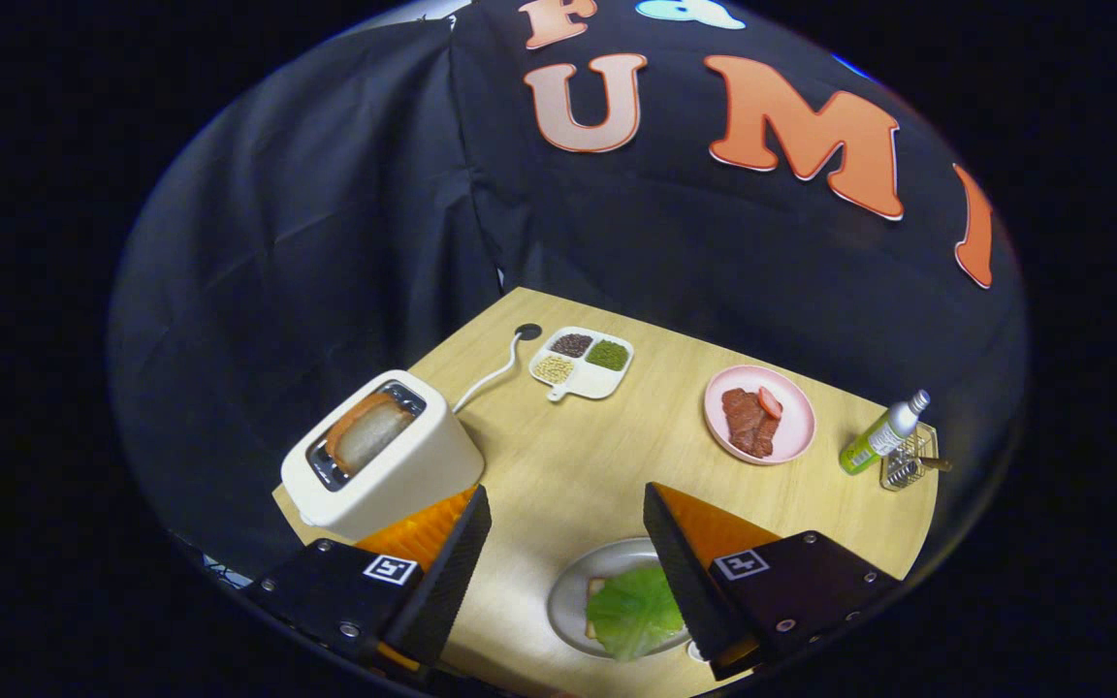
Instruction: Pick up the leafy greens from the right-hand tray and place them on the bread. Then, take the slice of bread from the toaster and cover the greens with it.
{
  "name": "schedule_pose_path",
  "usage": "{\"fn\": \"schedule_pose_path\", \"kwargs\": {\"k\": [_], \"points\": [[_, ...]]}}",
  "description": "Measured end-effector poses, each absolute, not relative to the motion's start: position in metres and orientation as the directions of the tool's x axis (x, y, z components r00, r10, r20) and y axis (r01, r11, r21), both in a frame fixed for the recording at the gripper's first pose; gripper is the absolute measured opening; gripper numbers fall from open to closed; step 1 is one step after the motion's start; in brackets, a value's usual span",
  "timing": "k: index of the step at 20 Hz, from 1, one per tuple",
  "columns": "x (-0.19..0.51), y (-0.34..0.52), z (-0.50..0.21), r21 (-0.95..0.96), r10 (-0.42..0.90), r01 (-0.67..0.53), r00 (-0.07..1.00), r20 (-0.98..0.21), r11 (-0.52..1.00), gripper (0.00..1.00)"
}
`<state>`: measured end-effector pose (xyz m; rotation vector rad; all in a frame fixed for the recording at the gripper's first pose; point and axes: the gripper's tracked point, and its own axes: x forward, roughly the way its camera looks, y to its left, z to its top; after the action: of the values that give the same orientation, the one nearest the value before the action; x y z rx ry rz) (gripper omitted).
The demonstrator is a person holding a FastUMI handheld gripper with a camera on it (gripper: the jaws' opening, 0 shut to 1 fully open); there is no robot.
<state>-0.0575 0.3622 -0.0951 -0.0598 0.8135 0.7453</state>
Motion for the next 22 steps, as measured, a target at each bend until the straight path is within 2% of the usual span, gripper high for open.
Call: {"fn": "schedule_pose_path", "kwargs": {"k": [8,15,19,22], "points": [[-0.083,0.463,-0.064,0.268,0.584,-0.655,0.327,-0.743,0.707,0.95],[-0.103,0.513,-0.076,0.357,0.529,-0.556,0.182,-0.829,0.750,0.95],[-0.112,0.526,-0.092,0.347,0.464,-0.509,0.120,-0.877,0.787,0.91],[-0.115,0.541,-0.098,0.342,0.435,-0.483,0.092,-0.896,0.806,0.81]]}}
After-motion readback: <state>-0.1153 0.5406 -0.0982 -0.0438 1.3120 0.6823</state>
